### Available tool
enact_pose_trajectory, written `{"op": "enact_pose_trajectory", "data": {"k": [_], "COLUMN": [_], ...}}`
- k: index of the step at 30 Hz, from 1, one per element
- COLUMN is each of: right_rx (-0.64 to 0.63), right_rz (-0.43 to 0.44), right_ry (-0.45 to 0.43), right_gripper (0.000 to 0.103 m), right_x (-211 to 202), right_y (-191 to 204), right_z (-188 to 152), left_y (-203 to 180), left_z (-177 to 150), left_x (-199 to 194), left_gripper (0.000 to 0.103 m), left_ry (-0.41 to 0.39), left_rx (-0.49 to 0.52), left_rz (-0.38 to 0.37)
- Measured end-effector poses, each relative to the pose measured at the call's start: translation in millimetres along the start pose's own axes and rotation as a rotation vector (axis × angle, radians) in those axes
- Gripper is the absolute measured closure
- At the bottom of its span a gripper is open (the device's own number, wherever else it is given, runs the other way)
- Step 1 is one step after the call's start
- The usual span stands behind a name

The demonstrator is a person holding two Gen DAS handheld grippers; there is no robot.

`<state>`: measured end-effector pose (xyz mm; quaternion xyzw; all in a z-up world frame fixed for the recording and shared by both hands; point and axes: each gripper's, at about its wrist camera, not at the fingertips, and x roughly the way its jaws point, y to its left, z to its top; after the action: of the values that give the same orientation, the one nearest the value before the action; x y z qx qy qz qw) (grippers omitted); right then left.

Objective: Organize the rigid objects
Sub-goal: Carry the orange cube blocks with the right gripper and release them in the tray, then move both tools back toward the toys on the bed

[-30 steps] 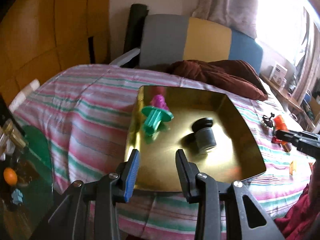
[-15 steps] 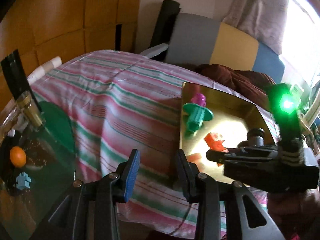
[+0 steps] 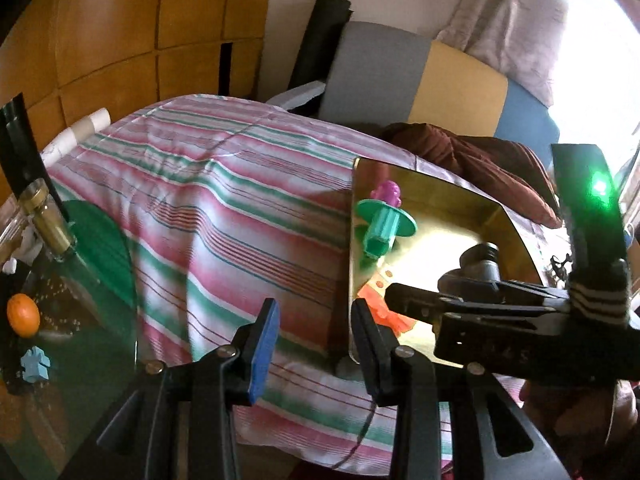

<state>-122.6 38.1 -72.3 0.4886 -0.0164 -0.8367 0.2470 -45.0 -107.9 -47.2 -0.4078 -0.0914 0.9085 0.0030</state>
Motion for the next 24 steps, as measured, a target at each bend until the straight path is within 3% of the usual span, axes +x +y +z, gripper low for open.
{"op": "enact_pose_trajectory", "data": {"k": [13,24], "right_rx": [-0.031,0.080], "right_rz": [-0.204,-0.351], "right_ry": [-0.183,-0.257], "right_gripper": [0.035,0.033], "right_x": [-84,-148], "right_y": [-20,-80], "right_z": [-33,-71], "left_y": [-45,-95], "left_z": [0,-5], "left_x": [-22,-25], "left_gripper": [0.066,0.066], "left_ry": [-0.039,-0.025], "left_rx": [0.112,0.234], "left_rz": [-0.059,-0.140]}}
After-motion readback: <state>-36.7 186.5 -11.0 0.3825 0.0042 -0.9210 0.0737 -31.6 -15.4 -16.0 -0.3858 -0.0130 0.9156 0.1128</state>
